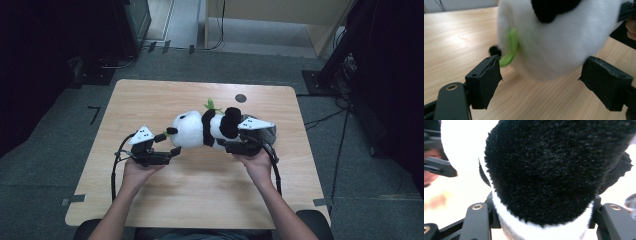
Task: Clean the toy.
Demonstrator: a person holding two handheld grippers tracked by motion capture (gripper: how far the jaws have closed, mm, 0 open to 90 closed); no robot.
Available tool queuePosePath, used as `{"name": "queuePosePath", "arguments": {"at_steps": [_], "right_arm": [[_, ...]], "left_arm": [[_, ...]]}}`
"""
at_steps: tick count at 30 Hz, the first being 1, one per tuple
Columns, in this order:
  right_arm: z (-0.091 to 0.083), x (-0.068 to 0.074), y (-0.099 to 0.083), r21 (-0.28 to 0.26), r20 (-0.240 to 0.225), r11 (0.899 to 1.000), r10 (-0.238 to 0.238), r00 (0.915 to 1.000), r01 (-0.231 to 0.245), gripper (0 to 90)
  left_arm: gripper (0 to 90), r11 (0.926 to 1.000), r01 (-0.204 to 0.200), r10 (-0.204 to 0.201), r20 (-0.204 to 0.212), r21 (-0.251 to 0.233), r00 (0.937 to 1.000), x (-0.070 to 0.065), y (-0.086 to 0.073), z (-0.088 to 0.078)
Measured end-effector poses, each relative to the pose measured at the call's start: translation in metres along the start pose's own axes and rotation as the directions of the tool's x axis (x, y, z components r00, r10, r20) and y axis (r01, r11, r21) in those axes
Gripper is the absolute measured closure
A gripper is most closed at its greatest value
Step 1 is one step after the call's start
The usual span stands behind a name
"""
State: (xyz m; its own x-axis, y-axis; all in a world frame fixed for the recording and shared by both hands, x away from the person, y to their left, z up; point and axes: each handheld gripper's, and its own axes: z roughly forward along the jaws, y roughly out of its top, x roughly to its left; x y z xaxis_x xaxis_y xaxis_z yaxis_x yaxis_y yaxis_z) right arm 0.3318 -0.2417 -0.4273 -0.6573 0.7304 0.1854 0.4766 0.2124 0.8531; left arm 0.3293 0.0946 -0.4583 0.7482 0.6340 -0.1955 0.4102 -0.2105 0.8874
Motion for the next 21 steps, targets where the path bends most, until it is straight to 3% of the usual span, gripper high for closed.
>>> {"name": "queuePosePath", "arguments": {"at_steps": [4, 7, 9, 13, 15, 18, 21], "right_arm": [[0.002, 0.008, 0.002, 0.011, -0.05, 1.0, 0.009, 0.9987, -0.008, 38.3], [0.005, 0.013, 0.001, 0.02, -0.074, 1.0, 0.022, 0.997, -0.02, 38.3], [0.01, 0.019, 0.0, 0.041, -0.073, 0.999, 0.013, 0.9972, -0.01, 38.1], [0.015, 0.021, -0.002, 0.055, -0.057, 0.998, 0.022, 0.9981, -0.019, 31.8], [0.015, 0.018, -0.002, 0.034, -0.062, 0.999, 0.024, 0.9978, -0.022, 25.2], [0.013, 0.016, -0.001, -0.001, -0.054, 0.999, -0.035, 0.9979, 0.035, 16.0], [0.011, 0.012, -0.004, -0.037, -0.06, 0.997, -0.075, 0.9954, 0.073, 13.7]], "left_arm": [[11.6, 0.9992, -0.028, 0.029, 0.011, -0.028, 0.9995, -0.005, -0.001, 0.004], [5.6, 0.9985, -0.05, 0.049, -0.05, -0.021, 0.9975, -0.009, -0.002, 0.01], [5.9, 0.9992, -0.04, 0.04, -0.081, -0.001, 0.996, -0.009, -0.003, 0.014], [25.0, 0.9997, 0.013, -0.015, -0.093, -0.02, 0.9956, -0.009, 0.002, 0.008], [34.5, 0.9993, 0.013, -0.016, -0.096, -0.036, 0.9953, -0.011, 0.004, 0.005], [44.7, 0.9987, 0.029, -0.032, -0.078, -0.042, 0.9964, -0.013, 0.007, 0.0], [48.5, 0.9968, 0.079, -0.08, -0.03, -0.007, 0.9964, -0.007, 0.012, -0.003]]}}
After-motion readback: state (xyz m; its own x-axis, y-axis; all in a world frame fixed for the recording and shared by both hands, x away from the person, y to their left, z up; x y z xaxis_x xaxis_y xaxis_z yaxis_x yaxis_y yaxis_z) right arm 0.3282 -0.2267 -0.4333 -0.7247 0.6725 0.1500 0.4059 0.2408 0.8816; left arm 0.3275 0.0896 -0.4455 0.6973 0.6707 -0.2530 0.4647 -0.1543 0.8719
